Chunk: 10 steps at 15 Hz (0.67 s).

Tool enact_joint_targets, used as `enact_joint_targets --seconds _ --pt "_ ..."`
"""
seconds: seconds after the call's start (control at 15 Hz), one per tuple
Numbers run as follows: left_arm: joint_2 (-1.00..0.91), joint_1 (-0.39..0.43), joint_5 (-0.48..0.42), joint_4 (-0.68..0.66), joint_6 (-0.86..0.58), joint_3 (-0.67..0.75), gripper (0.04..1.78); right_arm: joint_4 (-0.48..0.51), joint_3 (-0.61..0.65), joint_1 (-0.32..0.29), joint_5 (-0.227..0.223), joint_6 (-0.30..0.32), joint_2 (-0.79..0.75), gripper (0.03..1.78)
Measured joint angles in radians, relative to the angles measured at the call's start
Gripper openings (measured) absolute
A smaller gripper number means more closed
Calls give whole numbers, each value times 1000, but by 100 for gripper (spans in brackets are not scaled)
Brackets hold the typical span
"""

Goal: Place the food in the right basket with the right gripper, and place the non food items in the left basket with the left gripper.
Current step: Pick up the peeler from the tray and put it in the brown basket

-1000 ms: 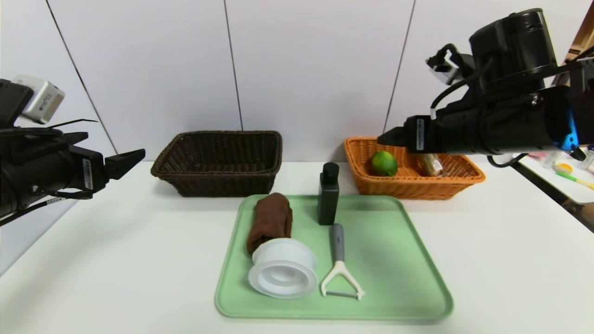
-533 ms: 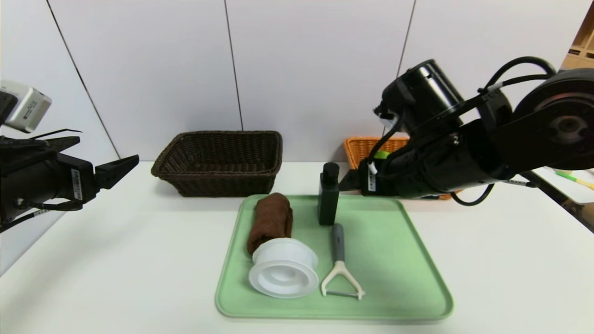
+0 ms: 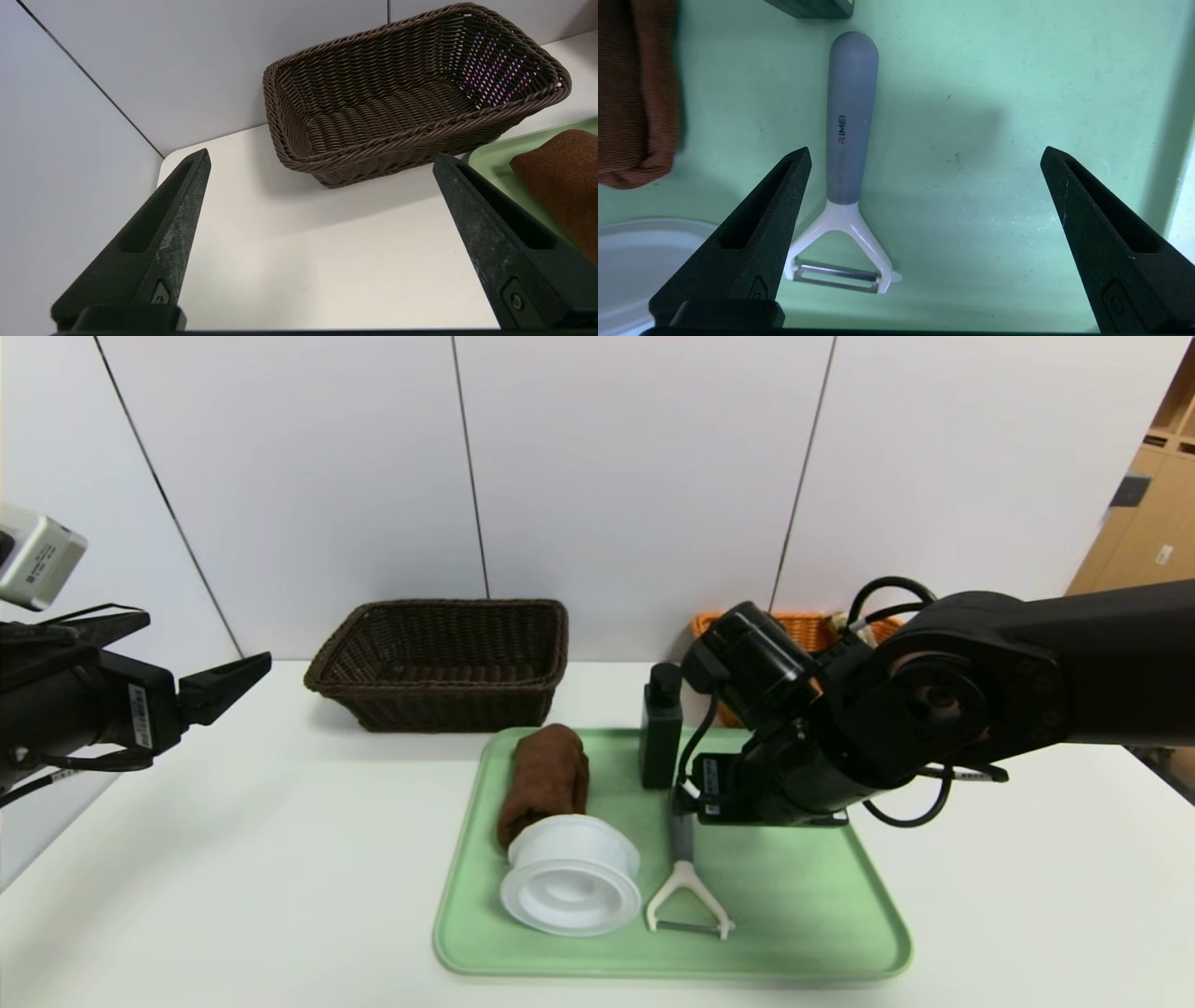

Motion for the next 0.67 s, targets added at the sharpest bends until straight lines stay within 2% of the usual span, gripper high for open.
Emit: enact_joint_targets --seconds 0.47,0.67 --pt "-2 -1 -1 -6 -7 10 169 -22 0 68 -23 -7 75 170" --pt "-4 0 0 -8 -9 19 169 -23 -18 84 -61 -5 110 170"
